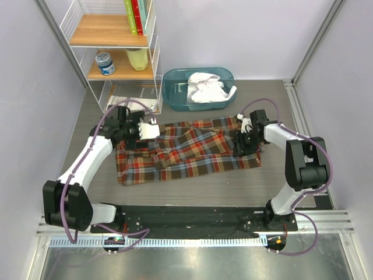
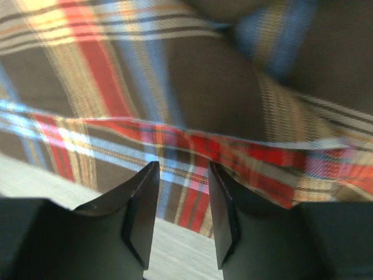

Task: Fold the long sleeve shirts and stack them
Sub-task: Fold the shirt

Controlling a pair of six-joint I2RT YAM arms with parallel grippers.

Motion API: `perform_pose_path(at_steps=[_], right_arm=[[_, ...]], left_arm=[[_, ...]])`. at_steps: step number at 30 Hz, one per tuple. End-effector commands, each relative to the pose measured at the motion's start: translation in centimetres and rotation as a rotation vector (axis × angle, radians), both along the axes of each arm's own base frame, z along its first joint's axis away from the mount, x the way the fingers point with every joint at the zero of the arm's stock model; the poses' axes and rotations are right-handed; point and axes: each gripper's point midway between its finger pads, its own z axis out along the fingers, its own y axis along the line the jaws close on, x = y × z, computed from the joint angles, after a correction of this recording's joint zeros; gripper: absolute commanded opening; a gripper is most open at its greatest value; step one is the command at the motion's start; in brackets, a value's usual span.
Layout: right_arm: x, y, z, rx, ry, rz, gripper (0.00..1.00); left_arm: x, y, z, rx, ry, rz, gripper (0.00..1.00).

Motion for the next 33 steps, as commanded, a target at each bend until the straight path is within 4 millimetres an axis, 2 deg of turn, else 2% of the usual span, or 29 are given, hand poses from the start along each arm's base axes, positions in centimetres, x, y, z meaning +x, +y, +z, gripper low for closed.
perform_pose_path(at_steps=[1,3,5,6,7,8,11,13,14,15,16,17,20,22,24,27,29,30,33], right_arm=[[1.4,-5.6,-1.6,-0.199,0.002,-0.054,0.44],[1.6,-7.6,-2.1,-0.254,0.017,-0.057,0.43],[1.7,-10.5,-2.3,-0.334,0.023,-0.035,0.42],[2.1,-11.4,-2.2,-0.352,0.014,-0.022,0.41],[2.2,-12.4,-2.5,-0.379,0.019,-0.010,0.41],[2.6,-14.0,-2.4,-0.416,0.002,0.037,0.40],[4.4,-17.8,-2.3,-0.505,-0.020,0.044,0.40],[6.7,-18.8,-0.9,-0.511,-0.075,0.038,0.40],[8.3,-19.4,0.5,-0.513,-0.119,0.015,0.40],[9.2,-18.6,1.4,-0.464,-0.153,0.022,0.41],[9.8,-18.7,2.2,-0.461,-0.173,0.008,0.42],[11.4,-18.7,4.1,-0.457,-0.225,-0.006,0.43],[12.7,-18.4,7.0,-0.431,-0.267,-0.049,0.43],[12.3,-17.9,7.9,-0.402,-0.262,-0.073,0.43],[10.9,-16.9,8.3,-0.360,-0.243,-0.074,0.43],[9.1,-15.4,8.2,-0.291,-0.203,-0.092,0.43],[8.0,-14.7,7.6,-0.256,-0.166,-0.109,0.43],[7.4,-14.6,7.5,-0.249,-0.149,-0.111,0.43],[6.3,-14.2,6.7,-0.242,-0.116,-0.121,0.43]], left_arm=[[1.3,-1.7,6.5,-0.380,-0.010,0.314,1.00],[1.3,-2.6,8.1,-0.495,-0.012,0.351,1.00],[1.1,-2.8,8.1,-0.540,0.021,0.395,1.00],[0.8,-3.1,7.8,-0.539,0.043,0.384,1.00],[0.5,-3.3,6.5,-0.506,0.095,0.362,1.00],[-0.7,-3.3,5.5,-0.432,0.153,0.299,1.00],[-2.5,-4.7,1.4,-0.318,0.323,0.207,0.90],[-2.5,-4.9,-0.3,-0.236,0.345,0.201,0.86],[-2.9,-6.2,-2.2,-0.191,0.391,0.173,0.83],[-3.1,-6.7,-3.0,-0.158,0.405,0.165,0.81],[-2.9,-6.5,-5.0,-0.085,0.431,0.194,0.76],[-3.4,-7.7,-5.7,-0.055,0.445,0.171,0.74],[-3.6,-9.2,-8.1,-0.006,0.488,0.171,0.70],[-3.2,-10.1,-8.6,0.006,0.479,0.179,0.66],[-3.5,-10.2,-10.2,0.053,0.506,0.182,0.65],[-4.9,-9.6,-12.3,0.157,0.544,0.162,0.61],[-6.6,-9.2,-13.3,0.233,0.578,0.126,0.60],[-8.3,-8.6,-13.9,0.285,0.620,0.110,0.60],[-12.4,-10.3,-14.1,0.349,0.638,0.001,0.60]])
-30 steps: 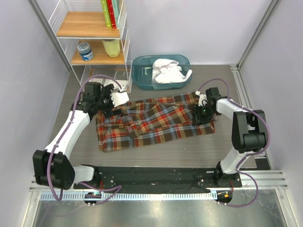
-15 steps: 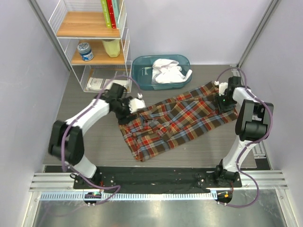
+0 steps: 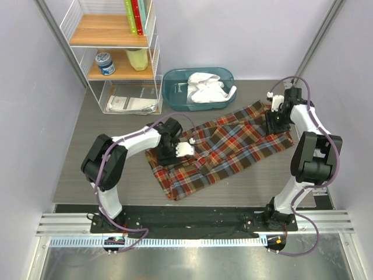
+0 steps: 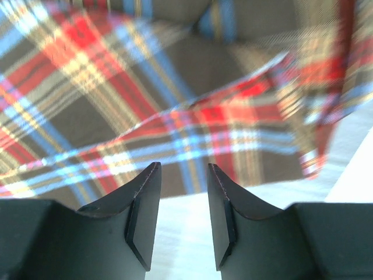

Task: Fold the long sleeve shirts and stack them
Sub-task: Fold the shirt

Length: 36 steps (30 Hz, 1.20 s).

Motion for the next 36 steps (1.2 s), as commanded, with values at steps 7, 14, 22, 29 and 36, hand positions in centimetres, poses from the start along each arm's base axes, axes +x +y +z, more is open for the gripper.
perform_pose_path(at_steps=[7,14,22,29,36], right_arm=[[-2.4,0.3,-3.1,0.017,0.110,-0.068,0.38],[0.7,-1.2,-7.1,-0.029,0.130,-0.104,0.35],[7.2,-3.6,-7.9,-0.100,0.037,-0.114,0.34],[13.4,-4.5,-6.9,-0.120,-0.088,-0.047,0.38],[16.2,-4.3,1.4,-0.137,-0.276,0.053,0.51]], left_arm=[[-14.2,-5.3,0.4,0.083,0.228,-0.203,0.59],[-14.6,-8.4,4.1,-0.064,0.270,-0.098,0.66],[-11.1,-7.5,8.2,-0.274,0.243,-0.005,0.72],[-9.0,-7.5,7.7,-0.311,0.199,-0.025,0.75],[-7.4,-9.7,9.1,-0.434,0.210,-0.078,0.75]])
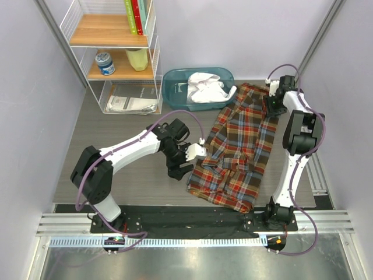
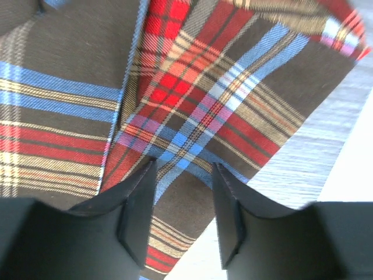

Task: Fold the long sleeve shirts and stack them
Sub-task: Fold the shirt

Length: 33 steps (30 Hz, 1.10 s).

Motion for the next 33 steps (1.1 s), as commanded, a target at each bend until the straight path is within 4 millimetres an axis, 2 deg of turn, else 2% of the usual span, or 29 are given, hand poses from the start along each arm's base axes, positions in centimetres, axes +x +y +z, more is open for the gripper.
perform_pose_path(at_steps=[1,3,4,5,7,8,9,11,13,15,16,17,18,19,20,21,22,23,24,25,26,27,29,30,31,32,33], right_arm=[[1.9,0.7,10.9,-0.028,-0.235,0.116,0.54],[0.4,2.6,14.1,0.029,-0.286,0.181,0.63],[-0.5,3.3,15.7,0.048,-0.306,0.200,0.73],[-1.9,4.3,20.1,0.053,-0.389,0.224,0.79],[-4.3,6.8,22.6,0.143,-0.432,0.293,0.99],[-6.1,8.0,26.4,0.160,-0.517,0.333,1.00],[-7.4,9.3,26.4,0.214,-0.521,0.359,1.00],[-10.7,12.1,30.6,0.303,-0.629,0.439,1.00],[-14.0,14.6,29.8,0.345,-0.604,0.563,1.00],[-17.9,17.3,28.2,0.268,-0.506,0.715,0.98],[-22.2,21.0,25.2,0.240,-0.352,0.919,0.96],[-23.8,21.1,23.6,0.176,-0.285,0.944,0.96],[-26.6,21.7,21.1,0.186,-0.218,0.969,0.96],[-28.2,23.2,20.2,0.182,-0.209,1.024,0.96],[-29.3,23.3,18.7,0.158,-0.175,1.013,0.96],[-31.1,23.6,15.9,0.149,-0.101,1.034,0.96],[-31.7,23.8,15.4,0.128,-0.120,1.044,0.95],[-32.9,24.6,14.4,0.123,-0.097,1.079,0.94],[-33.5,23.9,12.3,0.085,-0.052,1.067,0.93],[-33.1,23.9,11.9,0.067,-0.077,1.060,0.92],[-32.7,23.5,11.1,0.038,-0.076,1.043,0.91],[-32.3,22.2,9.5,-0.025,-0.047,0.988,0.90],[-30.9,21.7,8.5,-0.063,-0.062,0.957,0.88],[-30.2,20.6,8.0,-0.064,-0.055,0.902,0.88],[-29.2,20.5,7.9,-0.034,-0.067,0.873,0.87],[-28.6,20.0,7.2,-0.011,-0.038,0.839,0.87],[-27.2,18.3,7.2,0.010,-0.036,0.752,0.86]], left_arm=[[1.9,-2.6,3.0,-0.188,-0.046,-0.059,0.75],[2.5,-3.0,4.2,-0.268,-0.074,-0.096,0.78],[2.7,-3.0,5.0,-0.298,-0.100,-0.111,0.80],[3.2,-3.1,5.4,-0.323,-0.142,-0.146,0.89],[2.9,-3.4,6.3,-0.363,-0.172,-0.205,0.99],[3.0,-3.6,7.0,-0.384,-0.199,-0.226,1.00],[3.0,-3.8,7.5,-0.411,-0.223,-0.260,1.00],[2.3,-4.5,8.4,-0.476,-0.213,-0.307,1.00],[1.4,-4.6,8.6,-0.515,-0.232,-0.413,1.00],[0.6,-5.0,8.8,-0.557,-0.202,-0.465,1.00],[0.0,-4.6,8.4,-0.544,-0.184,-0.495,1.00],[0.2,-4.6,8.0,-0.514,-0.192,-0.499,1.00],[0.4,-4.5,7.2,-0.489,-0.181,-0.496,1.00],[0.7,-4.4,6.5,-0.476,-0.187,-0.490,1.00],[0.9,-4.3,5.8,-0.460,-0.191,-0.478,1.00],[1.5,-4.2,5.2,-0.440,-0.209,-0.459,1.00],[1.3,-4.0,4.2,-0.431,-0.205,-0.441,1.00],[1.8,-4.5,4.2,-0.443,-0.240,-0.433,1.00],[1.9,-4.4,3.7,-0.428,-0.257,-0.440,1.00],[1.2,-4.2,2.3,-0.396,-0.258,-0.460,1.00],[1.9,-4.9,2.0,-0.388,-0.313,-0.465,1.00],[2.1,-5.0,1.4,-0.370,-0.331,-0.467,1.00],[2.5,-5.2,0.6,-0.356,-0.331,-0.474,1.00],[2.7,-5.3,0.4,-0.350,-0.321,-0.465,1.00],[3.3,-5.8,0.7,-0.349,-0.333,-0.458,1.00],[3.6,-5.9,0.0,-0.334,-0.312,-0.450,1.00],[3.7,-6.1,0.0,-0.331,-0.303,-0.443,1.00]])
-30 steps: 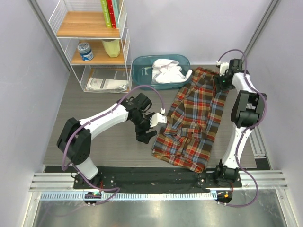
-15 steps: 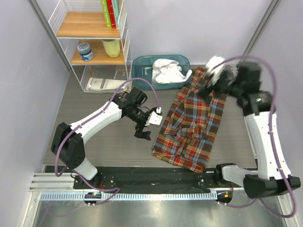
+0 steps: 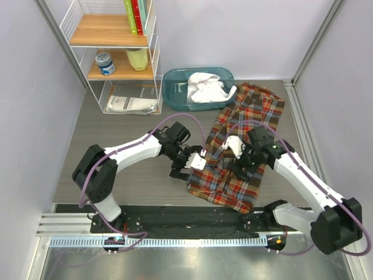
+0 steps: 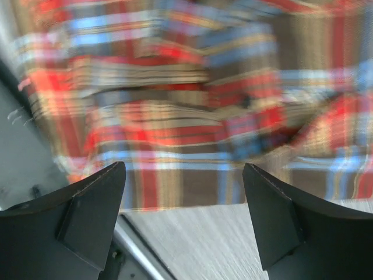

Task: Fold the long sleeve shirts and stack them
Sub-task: Fold the shirt

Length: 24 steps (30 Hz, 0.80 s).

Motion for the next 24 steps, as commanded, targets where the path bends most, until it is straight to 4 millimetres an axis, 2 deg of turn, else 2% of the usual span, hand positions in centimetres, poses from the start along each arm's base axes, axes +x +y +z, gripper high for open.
perform_pose_path(at_steps=[1,3,4,6,9,10,12,14,15,16,18,20,24], right_arm=[[6.8,-3.0,0.4,0.048,-0.087,-0.231,0.85],[7.7,-4.2,-1.1,0.042,-0.020,-0.284,0.83],[8.2,-5.4,-1.4,0.048,-0.009,-0.329,0.83],[8.9,-5.9,-2.2,0.072,0.031,-0.355,0.83],[10.1,-8.0,-3.1,0.083,0.048,-0.433,0.83],[10.4,-8.4,-4.3,0.071,0.083,-0.444,0.82],[11.2,-9.6,-5.1,0.056,0.105,-0.475,0.81],[11.8,-10.9,-6.8,0.045,0.161,-0.513,0.78],[12.9,-11.6,-6.6,0.038,0.146,-0.519,0.77],[13.2,-12.2,-7.8,0.030,0.180,-0.530,0.77],[15.0,-13.6,-7.6,0.024,0.156,-0.549,0.76],[16.6,-14.8,-8.3,0.019,0.164,-0.572,0.76],[18.8,-16.8,-8.8,-0.006,0.140,-0.571,0.76]], left_arm=[[3.4,-2.2,0.8,-0.038,-0.070,0.034,0.99],[3.5,-2.6,0.3,-0.041,-0.061,0.026,0.98],[3.8,-2.9,0.4,-0.045,-0.059,0.027,0.97],[4.1,-3.4,0.0,-0.042,-0.038,0.041,0.96],[4.8,-4.0,-0.1,-0.037,-0.022,0.072,0.95],[5.1,-4.2,0.1,-0.042,-0.023,0.082,0.95],[5.5,-4.4,0.0,-0.042,-0.018,0.102,0.95],[5.7,-4.6,-0.1,-0.039,-0.009,0.113,0.95],[5.8,-4.7,-0.2,-0.036,-0.008,0.118,0.95],[6.2,-4.6,-0.5,-0.027,-0.009,0.128,0.94],[6.7,-4.8,-0.7,-0.025,-0.004,0.157,0.94],[7.5,-4.7,-0.8,-0.022,0.014,0.189,0.94],[8.2,-5.2,-0.2,-0.039,0.028,0.212,0.93]])
